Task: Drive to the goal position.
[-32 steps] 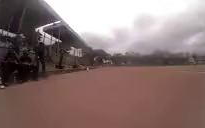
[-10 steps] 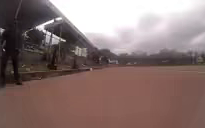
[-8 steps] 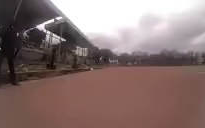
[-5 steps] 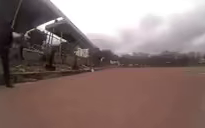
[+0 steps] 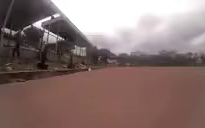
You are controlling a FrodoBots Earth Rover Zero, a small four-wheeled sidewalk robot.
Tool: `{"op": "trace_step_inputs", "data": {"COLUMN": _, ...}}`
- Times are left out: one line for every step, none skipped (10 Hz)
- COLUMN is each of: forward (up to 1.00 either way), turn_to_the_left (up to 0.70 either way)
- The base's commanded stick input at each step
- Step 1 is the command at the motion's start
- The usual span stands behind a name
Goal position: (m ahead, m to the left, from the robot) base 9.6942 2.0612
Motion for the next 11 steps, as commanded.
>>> {"op": "trace_step_inputs", "data": {"forward": 1.0, "turn_to_the_left": 0.0}}
{"op": "trace_step_inputs", "data": {"forward": 1.0, "turn_to_the_left": 0.0}}
{"op": "trace_step_inputs", "data": {"forward": 1.0, "turn_to_the_left": 0.0}}
{"op": "trace_step_inputs", "data": {"forward": 1.0, "turn_to_the_left": 0.0}}
{"op": "trace_step_inputs", "data": {"forward": 1.0, "turn_to_the_left": 0.0}}
{"op": "trace_step_inputs", "data": {"forward": 1.0, "turn_to_the_left": 0.0}}
{"op": "trace_step_inputs", "data": {"forward": 1.0, "turn_to_the_left": 0.0}}
{"op": "trace_step_inputs", "data": {"forward": 1.0, "turn_to_the_left": 0.0}}
{"op": "trace_step_inputs", "data": {"forward": 1.0, "turn_to_the_left": 0.0}}
{"op": "trace_step_inputs", "data": {"forward": 1.0, "turn_to_the_left": 0.0}}
{"op": "trace_step_inputs", "data": {"forward": 1.0, "turn_to_the_left": 0.0}}
